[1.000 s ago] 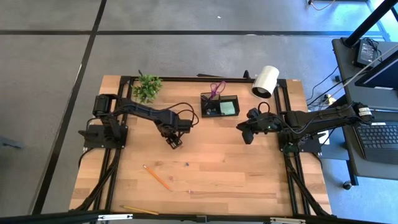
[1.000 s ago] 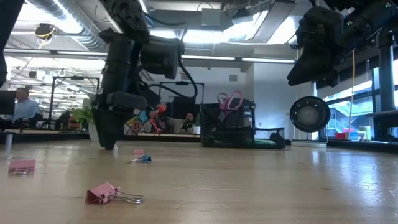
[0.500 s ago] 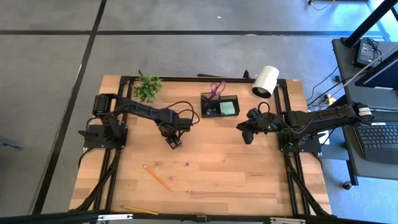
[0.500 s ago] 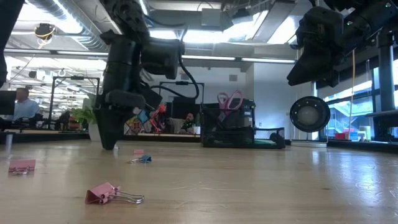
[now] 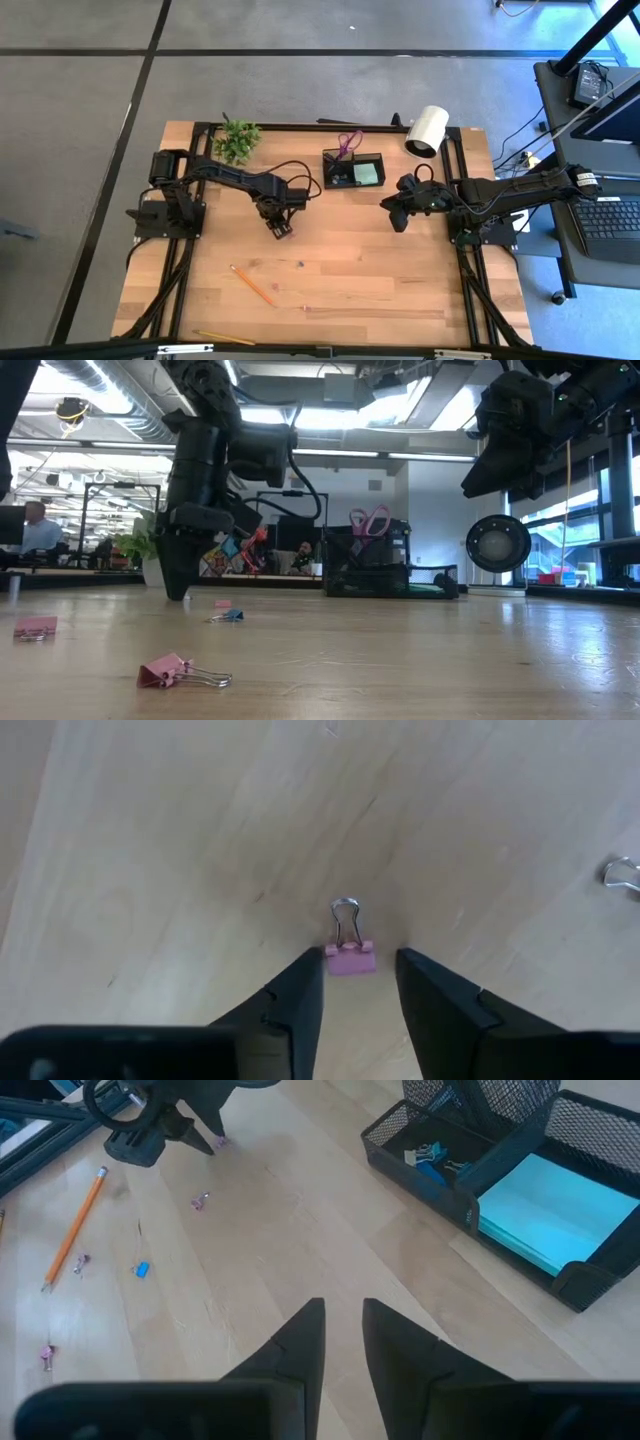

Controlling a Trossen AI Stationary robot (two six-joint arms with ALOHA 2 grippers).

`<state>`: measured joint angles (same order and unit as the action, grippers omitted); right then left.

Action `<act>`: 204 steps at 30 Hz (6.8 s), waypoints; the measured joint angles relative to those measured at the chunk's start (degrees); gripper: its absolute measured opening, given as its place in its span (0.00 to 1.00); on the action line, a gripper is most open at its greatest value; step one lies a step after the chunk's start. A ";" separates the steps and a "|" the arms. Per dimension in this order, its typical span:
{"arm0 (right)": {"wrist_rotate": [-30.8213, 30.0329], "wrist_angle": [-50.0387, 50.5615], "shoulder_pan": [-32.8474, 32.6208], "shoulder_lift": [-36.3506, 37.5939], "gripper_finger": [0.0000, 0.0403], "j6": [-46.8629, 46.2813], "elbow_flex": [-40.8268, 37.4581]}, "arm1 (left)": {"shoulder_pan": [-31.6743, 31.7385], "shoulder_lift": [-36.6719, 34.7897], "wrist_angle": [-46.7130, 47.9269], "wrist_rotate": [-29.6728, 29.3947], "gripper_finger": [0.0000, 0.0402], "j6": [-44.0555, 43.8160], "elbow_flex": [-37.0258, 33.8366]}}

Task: Pick and place office supplies into organizer
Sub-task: Put the pink binder clip into the black desk organizer

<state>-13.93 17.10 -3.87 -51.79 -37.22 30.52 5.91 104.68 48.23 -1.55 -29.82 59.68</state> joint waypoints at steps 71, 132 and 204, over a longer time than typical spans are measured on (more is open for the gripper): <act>-0.02 -0.57 0.01 0.02 0.19 -1.24 -0.02 | 7.74 8.83 -41.70 -13.39 0.23 23.10 11.50; 0.00 -0.61 -0.01 0.02 0.19 -0.01 -0.02 | -11.80 -0.32 -7.46 3.22 0.36 94.97 8.39; 0.02 2.10 -0.03 0.02 0.19 0.28 -0.02 | -10.03 6.69 -3.26 1.04 0.26 96.63 8.70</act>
<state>-13.91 19.20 -3.90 -51.77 -36.95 30.50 -4.12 111.37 44.97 -0.51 66.81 68.38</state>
